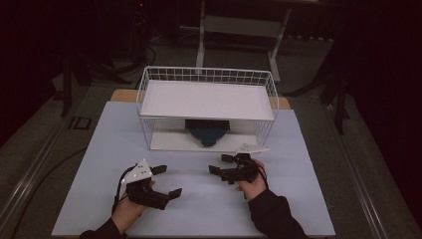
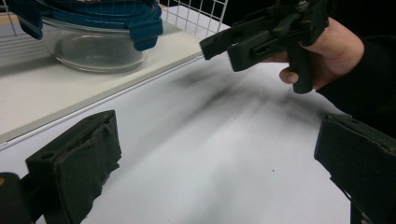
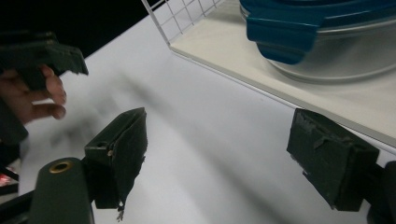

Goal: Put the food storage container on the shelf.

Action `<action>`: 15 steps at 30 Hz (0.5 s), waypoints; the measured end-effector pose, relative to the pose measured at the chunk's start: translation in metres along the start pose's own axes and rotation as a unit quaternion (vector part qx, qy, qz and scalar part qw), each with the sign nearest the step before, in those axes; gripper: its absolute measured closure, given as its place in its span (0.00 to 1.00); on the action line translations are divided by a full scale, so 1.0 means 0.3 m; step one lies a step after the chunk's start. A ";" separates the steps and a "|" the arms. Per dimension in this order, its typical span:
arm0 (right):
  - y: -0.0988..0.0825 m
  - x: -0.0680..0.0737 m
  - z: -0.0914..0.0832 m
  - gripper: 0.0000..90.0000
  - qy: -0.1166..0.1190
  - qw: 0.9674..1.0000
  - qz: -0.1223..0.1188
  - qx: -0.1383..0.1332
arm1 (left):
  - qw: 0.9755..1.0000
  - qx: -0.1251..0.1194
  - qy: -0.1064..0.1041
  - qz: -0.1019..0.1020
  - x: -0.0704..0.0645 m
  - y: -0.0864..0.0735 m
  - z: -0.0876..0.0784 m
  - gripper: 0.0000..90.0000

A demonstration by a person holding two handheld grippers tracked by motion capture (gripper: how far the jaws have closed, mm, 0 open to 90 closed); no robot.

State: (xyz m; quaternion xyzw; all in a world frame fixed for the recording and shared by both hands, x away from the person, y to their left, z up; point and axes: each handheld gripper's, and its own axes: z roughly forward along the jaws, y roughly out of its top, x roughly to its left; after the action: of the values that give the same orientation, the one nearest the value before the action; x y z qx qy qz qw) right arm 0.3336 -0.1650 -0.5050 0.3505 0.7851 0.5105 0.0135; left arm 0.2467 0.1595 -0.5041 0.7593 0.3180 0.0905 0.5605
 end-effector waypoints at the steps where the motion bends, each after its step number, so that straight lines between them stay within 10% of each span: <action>1: 0.000 0.000 0.000 0.22 0.000 1.000 0.000 0.000 | 1.000 0.000 0.000 0.000 0.000 0.000 0.000 0.01; 15: -0.042 0.043 -0.156 0.22 -0.022 0.999 -0.015 -0.032 | 1.000 -0.009 -0.003 0.004 -0.002 0.008 -0.015 0.01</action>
State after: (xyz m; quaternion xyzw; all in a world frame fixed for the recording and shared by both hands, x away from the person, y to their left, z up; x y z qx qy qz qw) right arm 0.2994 -0.1977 -0.4885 0.3492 0.7728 0.5276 0.0495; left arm 0.2447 0.1623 -0.5002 0.7555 0.3130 0.0935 0.5679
